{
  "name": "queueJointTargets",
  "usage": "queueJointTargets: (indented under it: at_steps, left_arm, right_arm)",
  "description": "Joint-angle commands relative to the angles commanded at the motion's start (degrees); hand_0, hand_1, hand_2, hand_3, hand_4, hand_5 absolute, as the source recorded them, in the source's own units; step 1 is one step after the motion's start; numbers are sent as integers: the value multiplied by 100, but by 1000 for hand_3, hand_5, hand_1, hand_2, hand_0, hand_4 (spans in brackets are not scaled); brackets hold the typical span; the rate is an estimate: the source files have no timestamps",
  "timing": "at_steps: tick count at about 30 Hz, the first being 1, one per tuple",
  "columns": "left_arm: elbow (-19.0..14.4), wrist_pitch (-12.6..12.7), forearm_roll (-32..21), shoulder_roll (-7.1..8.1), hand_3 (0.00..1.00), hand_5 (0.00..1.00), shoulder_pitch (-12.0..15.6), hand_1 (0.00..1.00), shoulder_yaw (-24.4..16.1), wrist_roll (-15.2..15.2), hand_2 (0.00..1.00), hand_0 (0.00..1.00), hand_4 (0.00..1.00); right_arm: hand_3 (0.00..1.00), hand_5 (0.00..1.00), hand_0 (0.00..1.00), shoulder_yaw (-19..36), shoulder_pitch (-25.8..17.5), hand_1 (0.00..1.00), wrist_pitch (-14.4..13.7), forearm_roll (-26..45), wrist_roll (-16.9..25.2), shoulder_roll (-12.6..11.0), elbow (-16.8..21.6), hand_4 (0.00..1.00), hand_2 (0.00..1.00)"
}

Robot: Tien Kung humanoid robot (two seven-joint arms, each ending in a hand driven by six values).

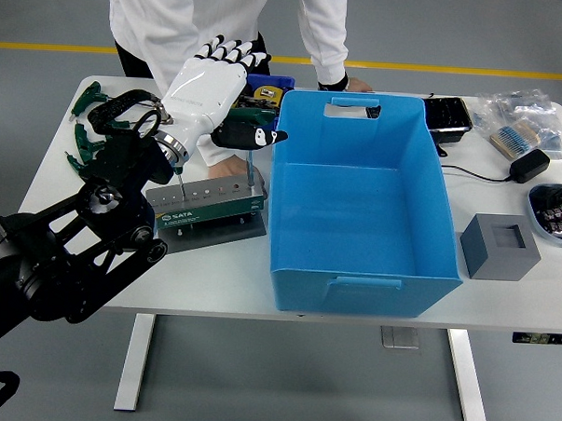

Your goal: Lift tool from toolbox,place it in box,lift tool from toolbox,place it in box

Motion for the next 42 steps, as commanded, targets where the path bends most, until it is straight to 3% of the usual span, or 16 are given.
queueJointTargets:
  at_steps: [9,10,14,15,16,21,22,27,28,33,34,39,40,42]
  left_arm:
    - [873,156,9,-337,884,687,-262,947,213,63,968,963,998]
    - [957,187,15,-359,840,700,-287,886,237,61,909,884,998]
    - [1241,467,13,-430,840,700,-396,886,390,27,909,884,998]
    - [1297,547,33,-437,840,700,-427,886,444,10,909,884,998]
    - [1371,634,52,-444,826,705,-470,666,522,-10,729,634,998]
    - [1716,819,52,-471,826,705,-606,666,771,-7,729,634,998]
    - [1769,840,52,-472,736,708,-625,505,805,-1,570,494,998]
    - [2222,1003,52,-495,736,708,-794,505,1063,61,570,494,998]
    - [2281,1039,52,-499,633,708,-810,383,1082,70,444,419,998]
    - [2616,1394,52,-471,633,708,-933,383,1267,-25,444,419,998]
    - [2659,1434,52,-461,532,700,-951,359,1293,-50,412,378,998]
    - [2855,1660,39,-421,532,700,-1048,359,1398,-172,412,378,998]
    - [2873,1673,28,-418,449,701,-1053,326,1401,-179,372,336,998]
    - [2915,1716,-14,-399,449,701,-1057,326,1421,-223,372,336,998]
  right_arm:
    - [632,785,722,17,30,748,-41,-42,10,-17,11,859,788]
    - [630,789,722,24,35,746,-43,-61,7,-20,11,859,785]
    - [630,789,722,55,56,746,-37,-129,-11,-38,15,859,785]
    - [630,789,722,56,60,746,-34,-134,-11,-42,15,859,785]
    - [629,790,722,55,67,745,-31,-139,-9,-49,15,861,782]
    - [629,790,722,49,95,745,-30,-157,8,-74,19,861,782]
    - [628,790,722,41,97,738,-28,-151,14,-78,21,861,778]
    - [628,790,722,13,97,738,-28,-124,54,-98,32,861,778]
    - [625,791,722,7,100,734,-29,-117,60,-100,34,861,776]
    - [625,791,722,-6,116,734,-36,-97,98,-111,42,861,776]
    - [626,792,718,-3,119,733,-37,-106,98,-114,42,861,776]
    - [626,792,718,16,121,733,-43,-152,101,-127,42,861,776]
    - [625,790,713,21,123,731,-46,-162,101,-129,43,861,774]
    - [625,790,713,35,132,731,-52,-202,98,-135,47,861,774]
